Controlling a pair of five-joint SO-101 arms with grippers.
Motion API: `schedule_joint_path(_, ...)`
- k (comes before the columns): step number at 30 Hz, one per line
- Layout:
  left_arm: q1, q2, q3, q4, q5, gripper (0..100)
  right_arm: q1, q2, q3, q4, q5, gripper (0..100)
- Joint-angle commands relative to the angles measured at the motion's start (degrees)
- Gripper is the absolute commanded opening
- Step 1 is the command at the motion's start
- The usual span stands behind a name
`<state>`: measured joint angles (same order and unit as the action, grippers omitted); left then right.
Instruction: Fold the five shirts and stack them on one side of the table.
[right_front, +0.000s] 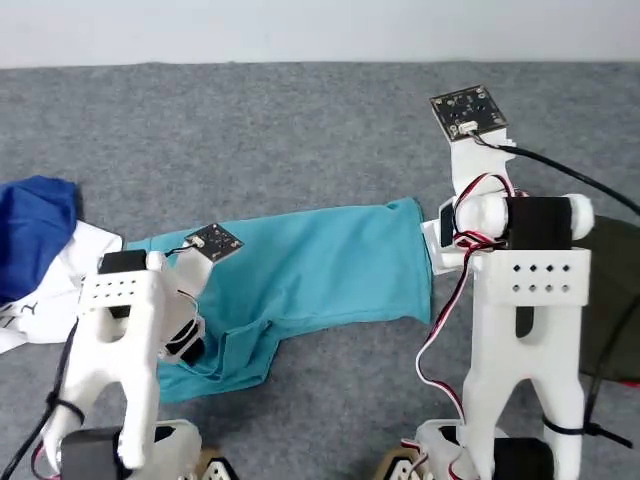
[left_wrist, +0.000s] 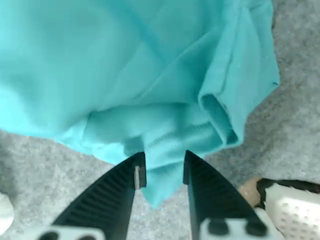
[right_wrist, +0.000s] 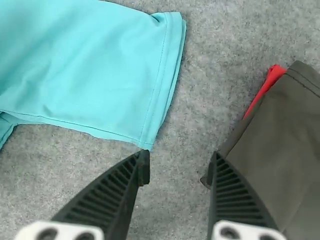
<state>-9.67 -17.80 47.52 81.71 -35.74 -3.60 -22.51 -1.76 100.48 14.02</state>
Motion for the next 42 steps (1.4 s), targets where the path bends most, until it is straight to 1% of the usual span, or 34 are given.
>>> schedule_joint_path(1, -0.4, 0.7, -0.5, -2.7, -0.4, 14, 0.7, -1.5, -0.4, 0.3, 0.6, 19.8)
schedule_joint_path(6, -0.6, 4.0, -0.4, -5.9, -0.4, 14, 0.7, -1.5, -0.4, 0.1, 0.6, 19.8)
schedule_joint_path(12, -0.4, 10.0, -0.7, -8.7, 1.9, 13, 0.7, -1.5, -0.4, 0.0, 0.6, 19.8)
schedule_joint_path(16, -0.4, 11.4, -0.9, -8.5, 1.8, 2, 0.7, -1.5, -0.4, 0.0, 0.6, 19.8)
schedule_joint_path(20, -0.4, 9.2, -2.6, -4.6, 1.7, 1, 0.7, -1.5, -0.4, -0.1, 0.6, 19.8)
schedule_joint_path(27, -0.4, -1.5, -6.3, 5.8, 1.3, 1, 0.7, -1.5, -0.4, -0.1, 0.6, 19.8)
schedule_joint_path(34, -0.7, -9.1, -7.0, 18.5, -8.4, 1, 0.7, -1.5, -0.4, -0.2, 0.6, 19.8)
schedule_joint_path(42, -0.7, -10.3, -7.0, 18.5, -7.8, 2, 0.7, -1.5, -0.4, -0.2, 0.6, 19.8)
